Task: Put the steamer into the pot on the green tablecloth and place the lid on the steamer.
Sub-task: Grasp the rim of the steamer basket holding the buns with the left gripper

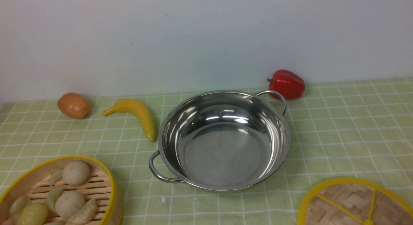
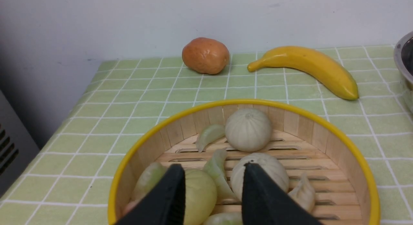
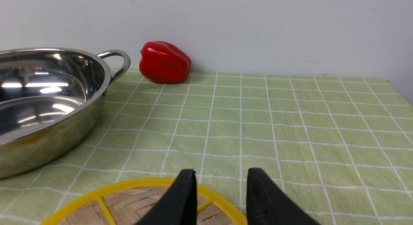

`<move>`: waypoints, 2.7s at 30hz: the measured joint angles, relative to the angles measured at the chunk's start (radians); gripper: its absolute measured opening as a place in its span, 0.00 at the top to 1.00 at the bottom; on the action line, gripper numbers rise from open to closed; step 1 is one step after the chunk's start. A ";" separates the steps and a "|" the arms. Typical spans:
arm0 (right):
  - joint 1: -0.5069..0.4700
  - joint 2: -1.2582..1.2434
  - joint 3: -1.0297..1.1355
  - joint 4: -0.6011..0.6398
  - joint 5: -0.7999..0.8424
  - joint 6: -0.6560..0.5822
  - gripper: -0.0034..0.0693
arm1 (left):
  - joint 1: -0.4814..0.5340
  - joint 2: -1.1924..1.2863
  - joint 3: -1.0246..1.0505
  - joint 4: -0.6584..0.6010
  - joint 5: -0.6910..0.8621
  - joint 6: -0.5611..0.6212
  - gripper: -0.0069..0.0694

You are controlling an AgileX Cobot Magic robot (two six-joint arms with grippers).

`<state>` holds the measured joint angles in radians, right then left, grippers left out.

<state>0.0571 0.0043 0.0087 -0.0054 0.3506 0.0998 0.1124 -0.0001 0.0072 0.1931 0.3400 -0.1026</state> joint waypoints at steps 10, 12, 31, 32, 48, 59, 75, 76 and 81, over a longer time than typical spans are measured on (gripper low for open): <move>0.000 0.000 0.000 0.000 0.000 0.000 0.62 | 0.000 0.000 0.000 -0.193 -0.108 -0.103 0.59; 0.000 0.000 0.000 0.000 0.000 0.000 0.62 | 0.000 0.000 0.000 -0.280 -0.153 -0.139 0.59; 0.000 0.000 0.000 0.000 0.000 0.000 0.62 | 0.000 0.425 -0.484 -0.368 0.341 0.144 0.59; 0.000 0.000 0.000 0.000 0.000 0.000 0.62 | 0.000 0.488 -0.528 -0.365 0.420 0.230 0.59; 0.000 0.000 0.000 0.000 0.000 0.000 0.62 | -0.239 1.248 -0.698 -0.421 0.637 0.825 0.50; 0.000 0.000 0.000 0.000 0.000 0.000 0.62 | -0.249 1.328 -0.698 -0.292 0.557 0.608 0.44; 0.000 0.000 0.000 0.000 0.000 0.000 0.62 | -0.249 1.519 -0.698 -0.279 0.463 0.602 0.44; 0.000 0.000 0.000 0.000 0.000 0.000 0.62 | -0.249 1.521 -0.698 -0.279 0.463 0.602 0.44; 0.000 0.000 0.000 0.000 0.000 0.000 0.62 | -0.249 1.565 -0.702 -0.271 0.456 0.596 0.46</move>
<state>0.0571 0.0043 0.0087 -0.0054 0.3506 0.0998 -0.1368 1.5649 -0.6947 -0.0776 0.7960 0.4935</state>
